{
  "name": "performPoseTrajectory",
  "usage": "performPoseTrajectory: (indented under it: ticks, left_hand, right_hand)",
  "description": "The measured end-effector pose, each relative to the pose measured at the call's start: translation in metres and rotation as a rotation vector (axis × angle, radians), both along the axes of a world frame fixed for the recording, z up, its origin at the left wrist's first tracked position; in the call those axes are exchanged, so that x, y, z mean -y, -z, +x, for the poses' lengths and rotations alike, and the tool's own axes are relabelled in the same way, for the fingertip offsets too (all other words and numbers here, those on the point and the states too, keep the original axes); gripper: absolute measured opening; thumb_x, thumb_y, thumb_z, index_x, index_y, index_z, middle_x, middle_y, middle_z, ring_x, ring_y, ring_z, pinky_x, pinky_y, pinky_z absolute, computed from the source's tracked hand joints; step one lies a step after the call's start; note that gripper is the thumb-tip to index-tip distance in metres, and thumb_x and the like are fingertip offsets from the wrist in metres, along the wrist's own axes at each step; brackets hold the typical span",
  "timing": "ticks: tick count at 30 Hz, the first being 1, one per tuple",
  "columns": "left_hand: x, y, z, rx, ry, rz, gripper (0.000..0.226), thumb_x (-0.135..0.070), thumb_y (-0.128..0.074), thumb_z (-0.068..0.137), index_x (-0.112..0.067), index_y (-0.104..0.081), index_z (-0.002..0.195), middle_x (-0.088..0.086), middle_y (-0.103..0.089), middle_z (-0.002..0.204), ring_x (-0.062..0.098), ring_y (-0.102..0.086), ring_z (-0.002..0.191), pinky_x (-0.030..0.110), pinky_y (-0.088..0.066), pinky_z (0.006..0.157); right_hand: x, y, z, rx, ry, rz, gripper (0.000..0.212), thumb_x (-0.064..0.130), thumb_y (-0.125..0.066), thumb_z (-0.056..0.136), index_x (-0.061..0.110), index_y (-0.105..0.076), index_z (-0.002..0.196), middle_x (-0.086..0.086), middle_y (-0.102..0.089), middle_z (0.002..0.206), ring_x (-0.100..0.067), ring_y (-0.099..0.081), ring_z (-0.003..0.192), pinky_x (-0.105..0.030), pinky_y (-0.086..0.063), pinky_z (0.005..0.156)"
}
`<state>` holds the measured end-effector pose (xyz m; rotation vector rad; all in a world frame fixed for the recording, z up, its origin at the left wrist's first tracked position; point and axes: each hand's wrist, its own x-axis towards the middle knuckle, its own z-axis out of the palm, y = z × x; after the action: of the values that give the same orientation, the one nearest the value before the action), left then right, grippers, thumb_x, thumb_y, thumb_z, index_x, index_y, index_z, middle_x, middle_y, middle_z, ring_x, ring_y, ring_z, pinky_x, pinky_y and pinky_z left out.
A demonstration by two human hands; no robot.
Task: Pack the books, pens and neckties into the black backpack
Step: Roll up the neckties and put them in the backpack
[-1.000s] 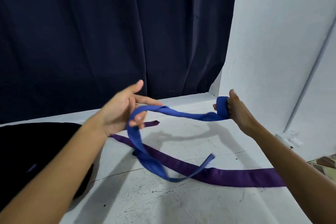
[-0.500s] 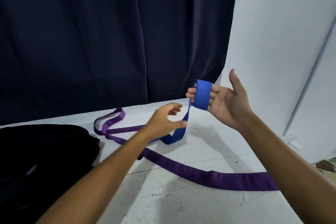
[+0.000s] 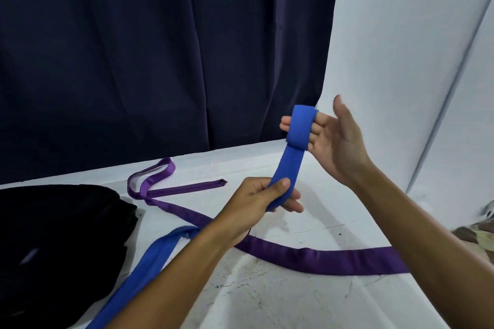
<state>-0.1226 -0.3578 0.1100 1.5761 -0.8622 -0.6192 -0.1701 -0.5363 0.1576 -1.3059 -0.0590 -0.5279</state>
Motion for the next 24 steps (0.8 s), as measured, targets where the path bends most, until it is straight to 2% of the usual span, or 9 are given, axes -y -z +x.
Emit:
performPoseTrajectory:
  ticks: [3,6,9,11,14,16,20,22,24]
  left_hand:
    - [-0.016,-0.008,0.004,-0.030,-0.002,0.076,0.034,-0.034,-0.052,0.097,-0.019,-0.075,0.077,-0.011,-0.075,0.086,-0.004,-0.062,0.077,0.020,-0.044,0.082]
    - [-0.028,-0.020,0.016,-0.081,-0.057,0.063,0.035,-0.040,-0.057,0.090,-0.016,-0.077,0.072,0.001,-0.071,0.076,0.006,-0.059,0.067,0.023,-0.044,0.075]
    - [-0.036,-0.028,0.036,-0.146,-0.163,0.041,0.034,-0.035,-0.060,0.093,-0.006,-0.072,0.079,0.004,-0.053,0.052,0.015,-0.046,0.056,0.028,-0.039,0.066]
    - [-0.039,-0.033,0.049,-0.162,-0.220,0.044,0.028,-0.029,-0.061,0.094,-0.003,-0.070,0.086,0.000,-0.043,0.044,0.015,-0.040,0.049,0.029,-0.038,0.064]
    - [-0.043,-0.038,0.067,-0.156,-0.273,0.103,0.026,-0.027,-0.062,0.094,-0.003,-0.070,0.101,-0.001,-0.040,0.043,0.011,-0.034,0.041,0.019,-0.034,0.045]
    - [-0.044,-0.030,0.080,-0.131,-0.270,0.169,0.025,-0.029,-0.061,0.095,-0.006,-0.069,0.102,-0.001,-0.046,0.044,0.009,-0.034,0.038,0.018,-0.031,0.043]
    - [-0.038,0.004,0.094,0.065,-0.312,0.307,0.022,-0.030,-0.064,0.093,-0.009,-0.071,0.093,0.003,-0.069,0.071,0.013,-0.058,0.061,0.026,-0.045,0.063]
    - [-0.034,0.016,0.087,0.148,-0.314,0.187,0.008,-0.016,-0.066,0.091,-0.012,-0.072,0.095,0.003,-0.073,0.092,0.010,-0.065,0.080,0.027,-0.047,0.076]
    - [-0.028,0.021,0.074,0.163,-0.216,-0.003,0.021,-0.002,-0.068,0.086,-0.014,-0.070,0.103,0.002,-0.072,0.105,0.011,-0.066,0.099,0.026,-0.051,0.085]
  right_hand:
    - [0.002,0.023,0.006,-0.172,0.068,-0.259,0.073,0.059,-0.030,0.096,-0.003,-0.055,0.127,-0.018,-0.066,0.121,-0.025,-0.063,0.116,-0.033,-0.042,0.108]
    - [0.002,0.049,0.009,-0.334,0.012,-0.575,0.091,0.066,-0.023,0.088,-0.014,-0.055,0.116,-0.025,-0.065,0.116,-0.030,-0.063,0.111,-0.032,-0.042,0.107]
    - [-0.004,0.061,0.009,-0.537,-0.183,-0.723,0.103,0.082,-0.014,0.084,-0.004,-0.064,0.111,-0.017,-0.072,0.103,-0.029,-0.068,0.100,-0.039,-0.046,0.100]
    - [-0.008,0.064,0.006,-0.599,-0.413,-0.645,0.096,0.079,-0.015,0.084,0.003,-0.069,0.107,-0.016,-0.074,0.103,-0.028,-0.069,0.099,-0.035,-0.049,0.098]
    - [-0.009,0.068,0.003,-0.539,-0.713,-0.482,0.086,0.079,-0.040,0.082,0.002,-0.070,0.104,-0.023,-0.071,0.100,-0.034,-0.068,0.092,-0.044,-0.050,0.092]
    - [-0.009,0.065,-0.002,-0.462,-0.777,-0.392,0.072,0.070,-0.054,0.083,0.003,-0.071,0.101,-0.018,-0.073,0.091,-0.032,-0.070,0.084,-0.042,-0.052,0.084]
    - [-0.009,0.052,-0.007,-0.372,-0.682,-0.149,0.065,0.062,-0.071,0.075,0.000,-0.074,0.096,-0.018,-0.073,0.085,-0.031,-0.071,0.078,-0.041,-0.056,0.080]
    - [-0.010,0.040,-0.008,-0.353,-0.617,-0.069,0.066,0.060,-0.072,0.074,-0.002,-0.074,0.096,-0.020,-0.072,0.087,-0.033,-0.071,0.079,-0.040,-0.057,0.079]
    - [-0.014,0.026,-0.009,-0.332,-0.571,-0.019,0.063,0.056,-0.059,0.084,-0.004,-0.073,0.096,-0.021,-0.072,0.088,-0.033,-0.071,0.080,-0.040,-0.058,0.077]
